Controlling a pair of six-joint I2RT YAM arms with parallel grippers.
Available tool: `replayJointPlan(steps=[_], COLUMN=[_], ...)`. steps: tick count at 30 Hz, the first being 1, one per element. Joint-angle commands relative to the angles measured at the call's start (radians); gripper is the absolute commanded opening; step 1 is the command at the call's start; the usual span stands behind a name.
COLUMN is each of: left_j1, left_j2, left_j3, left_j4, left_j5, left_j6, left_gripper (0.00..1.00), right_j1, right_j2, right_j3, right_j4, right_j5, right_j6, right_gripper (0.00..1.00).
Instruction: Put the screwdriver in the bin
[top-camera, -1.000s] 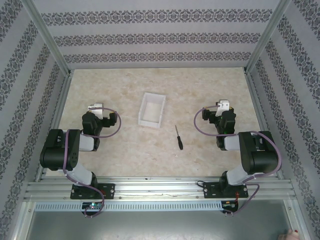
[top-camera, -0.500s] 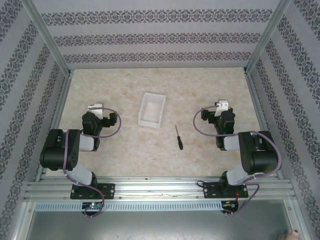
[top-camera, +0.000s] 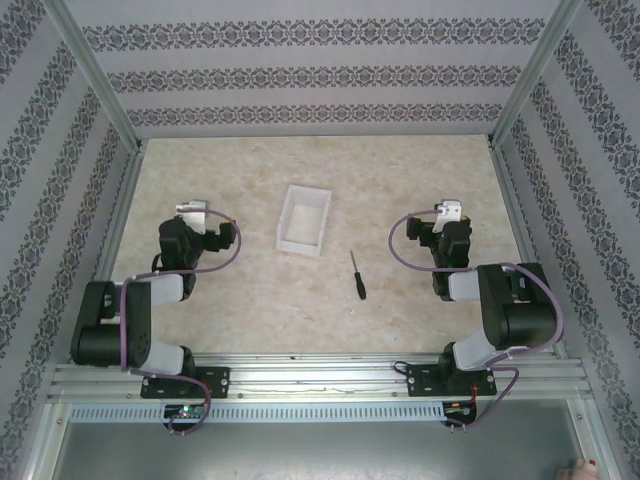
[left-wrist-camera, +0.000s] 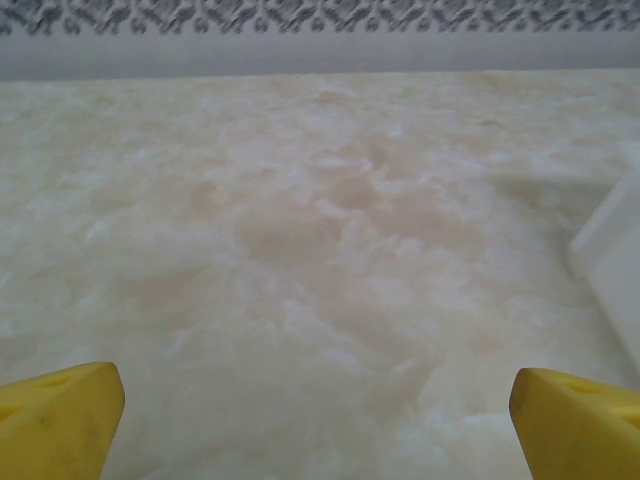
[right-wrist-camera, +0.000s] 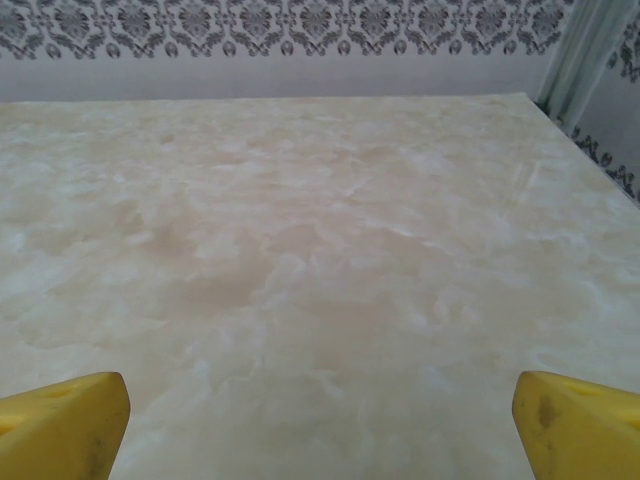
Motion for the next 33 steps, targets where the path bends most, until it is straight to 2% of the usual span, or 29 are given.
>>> replayJointPlan(steps=[1, 5, 7, 9, 11, 15, 17, 19, 21, 23, 25, 29, 33], left_j1=[0.002, 0.002, 0.001, 0.002, 0.004, 0.002, 0.002, 0.002, 0.002, 0.002, 0.002, 0.002, 0.002], left_j2=[-0.110, -0.187, -0.187, -0.170, -0.185, -0.228, -0.224, -0.219, -0.236, -0.269, -0.280, -0.273, -0.282], left_j3=[0.120, 0.331, 0.506, 0.630, 0.694, 0.777, 0.846, 0.904, 0.920, 0.897, 0.890, 0.889, 0.866], left_j4=[-0.377, -0.804, -1.143, -1.333, -1.451, -1.586, -1.650, -1.706, -1.722, -1.708, -1.709, -1.768, -1.784], left_j5=[0.085, 0.054, 0.060, 0.014, 0.009, 0.029, 0.028, 0.052, 0.104, 0.089, 0.043, 0.071, 0.099], left_j6=[0.077, 0.121, 0.210, 0.188, 0.184, 0.153, 0.008, -0.010, 0.053, 0.095, 0.081, 0.131, 0.133], left_gripper=[0.99, 0.99, 0.99, 0.99, 0.99, 0.99, 0.99, 0.99, 0.99, 0.99, 0.99, 0.99, 0.99], right_j1=[-0.002, 0.024, 0.039, 0.039, 0.064, 0.158, 0.211, 0.248, 0.274, 0.318, 0.380, 0.541, 0.624], right_j2=[-0.087, -0.254, -0.362, -0.443, -0.505, -0.614, -0.738, -0.830, -0.861, -0.844, -0.803, -0.715, -0.666], right_j3=[0.044, 0.123, 0.221, 0.350, 0.434, 0.514, 0.448, 0.404, 0.403, 0.422, 0.449, 0.496, 0.531], right_j4=[-0.117, -0.392, -0.670, -0.943, -1.190, -1.484, -1.496, -1.523, -1.588, -1.668, -1.730, -1.800, -1.791], right_j5=[0.069, 0.175, 0.219, 0.171, 0.105, -0.009, -0.079, -0.132, -0.185, -0.199, -0.189, -0.144, -0.168], right_j6=[0.035, 0.058, 0.128, 0.223, 0.289, 0.323, 0.354, 0.383, 0.401, 0.425, 0.440, 0.486, 0.636], right_gripper=[0.98, 0.98, 0.98, 0.98, 0.98, 0.98, 0.98, 0.98, 0.98, 0.98, 0.98, 0.98, 0.98])
